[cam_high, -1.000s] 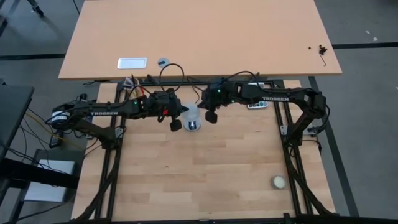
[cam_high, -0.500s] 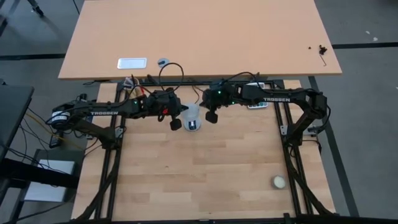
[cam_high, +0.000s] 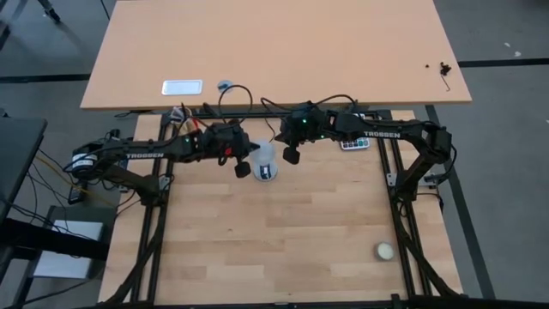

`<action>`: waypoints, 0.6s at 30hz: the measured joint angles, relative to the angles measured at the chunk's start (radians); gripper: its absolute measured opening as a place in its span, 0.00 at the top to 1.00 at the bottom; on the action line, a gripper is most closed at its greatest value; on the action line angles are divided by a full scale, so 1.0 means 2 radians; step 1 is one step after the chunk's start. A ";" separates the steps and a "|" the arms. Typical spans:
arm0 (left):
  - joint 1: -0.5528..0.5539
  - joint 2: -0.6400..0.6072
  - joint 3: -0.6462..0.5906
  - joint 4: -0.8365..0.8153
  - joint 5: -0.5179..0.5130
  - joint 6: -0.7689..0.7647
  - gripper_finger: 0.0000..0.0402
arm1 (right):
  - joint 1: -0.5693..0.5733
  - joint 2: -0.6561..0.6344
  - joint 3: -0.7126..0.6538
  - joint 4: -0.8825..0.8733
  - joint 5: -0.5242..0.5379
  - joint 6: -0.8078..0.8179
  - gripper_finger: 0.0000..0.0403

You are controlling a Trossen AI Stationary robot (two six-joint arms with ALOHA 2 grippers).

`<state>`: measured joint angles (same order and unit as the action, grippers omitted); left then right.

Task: Screw lightbulb
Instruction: Insert the white lightbulb into the silver lamp

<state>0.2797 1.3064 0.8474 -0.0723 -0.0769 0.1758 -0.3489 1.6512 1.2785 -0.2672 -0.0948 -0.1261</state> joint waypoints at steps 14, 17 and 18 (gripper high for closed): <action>0.001 0.000 0.000 0.005 0.006 -0.002 1.00 | 0.006 0.000 0.000 0.000 -0.019 0.011 0.98; 0.001 0.000 0.000 0.006 0.006 -0.002 1.00 | 0.007 0.001 0.000 0.000 -0.014 0.016 0.98; 0.001 0.000 0.000 0.006 0.006 -0.002 1.00 | 0.007 0.004 0.000 0.003 -0.010 0.019 0.98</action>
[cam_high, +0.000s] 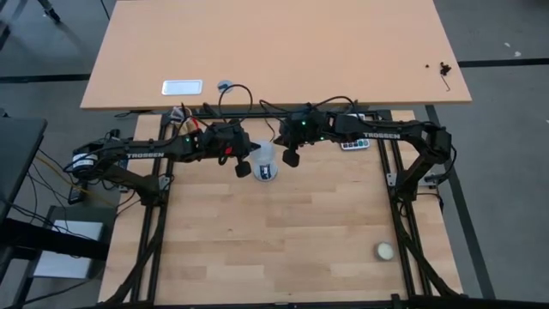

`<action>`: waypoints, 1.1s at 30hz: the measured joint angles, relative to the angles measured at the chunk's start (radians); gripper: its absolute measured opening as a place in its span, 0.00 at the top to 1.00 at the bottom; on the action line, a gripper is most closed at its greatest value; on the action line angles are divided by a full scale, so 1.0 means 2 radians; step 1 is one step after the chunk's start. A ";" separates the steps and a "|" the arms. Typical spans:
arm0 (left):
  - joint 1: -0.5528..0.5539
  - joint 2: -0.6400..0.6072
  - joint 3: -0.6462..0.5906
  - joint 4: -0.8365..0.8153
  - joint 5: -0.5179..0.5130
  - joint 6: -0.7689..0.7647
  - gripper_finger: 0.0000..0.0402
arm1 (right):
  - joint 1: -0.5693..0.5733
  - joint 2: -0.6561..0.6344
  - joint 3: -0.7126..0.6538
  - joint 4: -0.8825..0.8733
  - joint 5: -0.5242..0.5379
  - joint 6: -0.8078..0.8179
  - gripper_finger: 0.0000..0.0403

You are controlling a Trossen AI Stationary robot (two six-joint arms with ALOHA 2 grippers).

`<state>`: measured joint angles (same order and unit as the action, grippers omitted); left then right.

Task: Screw lightbulb
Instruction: Insert the white lightbulb into the silver lamp

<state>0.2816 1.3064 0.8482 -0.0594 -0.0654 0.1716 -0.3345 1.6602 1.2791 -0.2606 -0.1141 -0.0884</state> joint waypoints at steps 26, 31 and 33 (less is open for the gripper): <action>0.000 0.000 0.001 -0.002 -0.001 0.001 1.00 | 0.027 0.021 0.000 -0.039 -0.028 -0.017 0.98; 0.000 0.000 0.001 -0.004 -0.001 0.001 1.00 | 0.016 0.015 0.000 -0.035 0.017 0.003 0.98; 0.000 0.000 0.001 -0.004 -0.001 0.002 1.00 | 0.010 0.015 0.000 -0.028 0.030 0.009 0.98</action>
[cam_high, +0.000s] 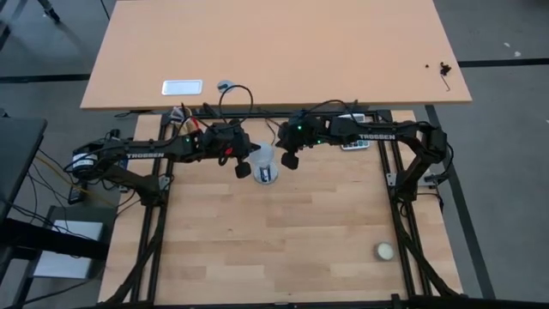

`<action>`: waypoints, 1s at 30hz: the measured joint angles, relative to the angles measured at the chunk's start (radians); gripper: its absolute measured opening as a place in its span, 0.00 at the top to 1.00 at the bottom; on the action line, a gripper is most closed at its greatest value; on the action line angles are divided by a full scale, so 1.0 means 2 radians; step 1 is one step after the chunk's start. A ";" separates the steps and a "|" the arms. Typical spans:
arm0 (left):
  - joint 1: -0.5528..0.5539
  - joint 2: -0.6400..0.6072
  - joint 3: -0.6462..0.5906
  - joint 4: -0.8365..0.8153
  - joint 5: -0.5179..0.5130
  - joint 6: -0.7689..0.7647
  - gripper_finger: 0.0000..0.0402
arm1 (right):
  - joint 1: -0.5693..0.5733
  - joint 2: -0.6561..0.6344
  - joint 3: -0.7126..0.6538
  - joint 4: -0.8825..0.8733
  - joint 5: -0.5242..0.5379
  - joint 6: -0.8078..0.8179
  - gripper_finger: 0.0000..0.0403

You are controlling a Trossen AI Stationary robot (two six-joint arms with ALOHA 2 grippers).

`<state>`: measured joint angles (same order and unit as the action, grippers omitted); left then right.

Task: Screw lightbulb
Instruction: Insert the white lightbulb into the silver lamp

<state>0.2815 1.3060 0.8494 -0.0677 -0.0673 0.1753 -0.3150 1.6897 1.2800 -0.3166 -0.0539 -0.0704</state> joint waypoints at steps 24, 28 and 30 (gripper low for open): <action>0.000 0.000 -0.001 -0.003 0.002 0.000 1.00 | 0.013 -0.005 0.000 0.004 -0.061 -0.013 0.98; 0.000 0.000 0.000 -0.002 -0.003 0.000 1.00 | 0.022 -0.016 -0.001 0.001 -0.088 -0.014 0.98; 0.000 0.000 0.000 -0.001 -0.003 0.000 1.00 | 0.026 -0.023 -0.001 0.000 -0.091 -0.015 0.98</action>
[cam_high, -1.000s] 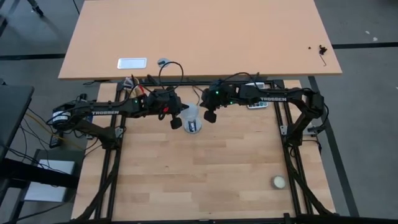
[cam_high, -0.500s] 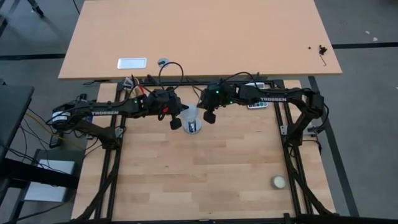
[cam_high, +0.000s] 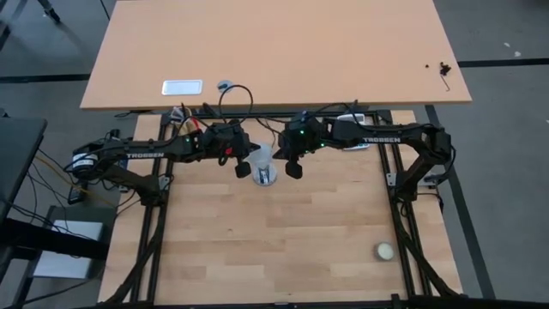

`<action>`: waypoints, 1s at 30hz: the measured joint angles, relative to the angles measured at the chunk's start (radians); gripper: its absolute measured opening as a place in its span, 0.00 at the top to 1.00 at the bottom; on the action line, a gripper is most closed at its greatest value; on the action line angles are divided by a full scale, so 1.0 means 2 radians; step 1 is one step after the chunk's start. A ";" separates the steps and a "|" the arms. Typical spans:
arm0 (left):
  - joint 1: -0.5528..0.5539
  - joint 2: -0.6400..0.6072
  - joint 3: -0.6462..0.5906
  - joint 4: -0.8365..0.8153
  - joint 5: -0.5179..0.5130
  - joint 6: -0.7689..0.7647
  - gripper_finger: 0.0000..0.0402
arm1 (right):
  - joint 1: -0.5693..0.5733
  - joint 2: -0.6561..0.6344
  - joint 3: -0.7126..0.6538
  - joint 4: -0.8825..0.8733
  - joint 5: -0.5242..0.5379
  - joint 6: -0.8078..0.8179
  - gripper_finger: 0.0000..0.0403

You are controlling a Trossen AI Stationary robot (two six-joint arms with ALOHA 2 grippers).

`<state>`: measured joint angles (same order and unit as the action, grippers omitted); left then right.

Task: Screw lightbulb
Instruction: Insert the white lightbulb into the silver lamp

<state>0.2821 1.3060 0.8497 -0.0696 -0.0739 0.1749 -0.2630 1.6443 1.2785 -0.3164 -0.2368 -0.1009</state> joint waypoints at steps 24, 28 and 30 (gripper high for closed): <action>0.000 0.000 -0.001 0.006 0.022 0.003 1.00 | -0.016 0.019 0.001 0.044 0.017 0.001 0.98; 0.000 0.000 -0.001 0.005 0.022 0.003 1.00 | -0.016 0.018 0.001 0.036 0.008 0.002 0.98; -0.001 0.000 0.000 0.006 0.023 0.004 1.00 | -0.016 0.017 0.001 0.033 -0.009 0.002 0.98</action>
<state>0.2810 1.3056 0.8490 -0.0579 -0.0280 0.1822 -0.2955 1.6791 1.2812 -0.2511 -0.2548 -0.0962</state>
